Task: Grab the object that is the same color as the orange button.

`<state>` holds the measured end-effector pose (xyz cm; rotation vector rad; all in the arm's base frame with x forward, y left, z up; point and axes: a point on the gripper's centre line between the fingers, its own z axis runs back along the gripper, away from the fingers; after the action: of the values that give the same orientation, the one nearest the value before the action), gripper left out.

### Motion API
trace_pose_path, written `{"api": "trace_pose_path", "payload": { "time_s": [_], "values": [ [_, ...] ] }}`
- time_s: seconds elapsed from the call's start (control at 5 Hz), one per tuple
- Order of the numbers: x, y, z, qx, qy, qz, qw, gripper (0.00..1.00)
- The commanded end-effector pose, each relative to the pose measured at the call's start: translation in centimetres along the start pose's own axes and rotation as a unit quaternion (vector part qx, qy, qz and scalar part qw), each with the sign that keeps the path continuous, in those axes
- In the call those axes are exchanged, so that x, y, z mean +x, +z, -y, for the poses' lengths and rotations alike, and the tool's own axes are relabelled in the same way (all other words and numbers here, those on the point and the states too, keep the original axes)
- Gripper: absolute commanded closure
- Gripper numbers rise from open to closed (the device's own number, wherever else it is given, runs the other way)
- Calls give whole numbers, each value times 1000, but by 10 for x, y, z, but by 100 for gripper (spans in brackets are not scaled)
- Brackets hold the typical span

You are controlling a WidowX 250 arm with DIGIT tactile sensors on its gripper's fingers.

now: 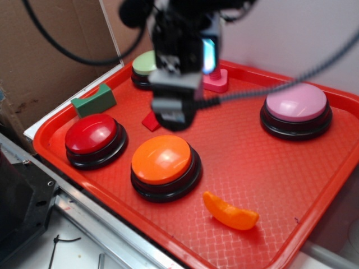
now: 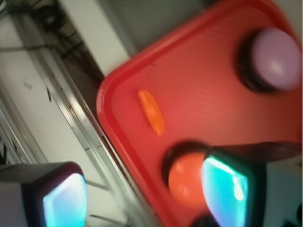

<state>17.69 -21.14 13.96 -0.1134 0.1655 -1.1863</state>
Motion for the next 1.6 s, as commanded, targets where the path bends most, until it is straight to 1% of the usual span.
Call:
{"api": "trace_pose_path", "payload": {
  "time_s": [0.0, 0.2, 0.4, 0.6, 0.8, 1.0, 1.2, 1.4],
  "values": [
    [7, -48, -15, -29, -47, -44, 998, 0],
    [3, -81, -17, -18, 1, -99, 995, 0],
    [0, -98, -16, -28, -7, -136, 990, 0],
    [-2, -103, -15, -28, -10, -139, 990, 0],
    [-2, -103, -16, -17, -2, -136, 991, 0],
    [-3, -106, -18, -9, 5, -138, 990, 0],
    [-3, -112, -20, 40, 25, -127, 991, 0],
    [-3, -119, -22, 51, 23, -112, 992, 0]
  ]
}}
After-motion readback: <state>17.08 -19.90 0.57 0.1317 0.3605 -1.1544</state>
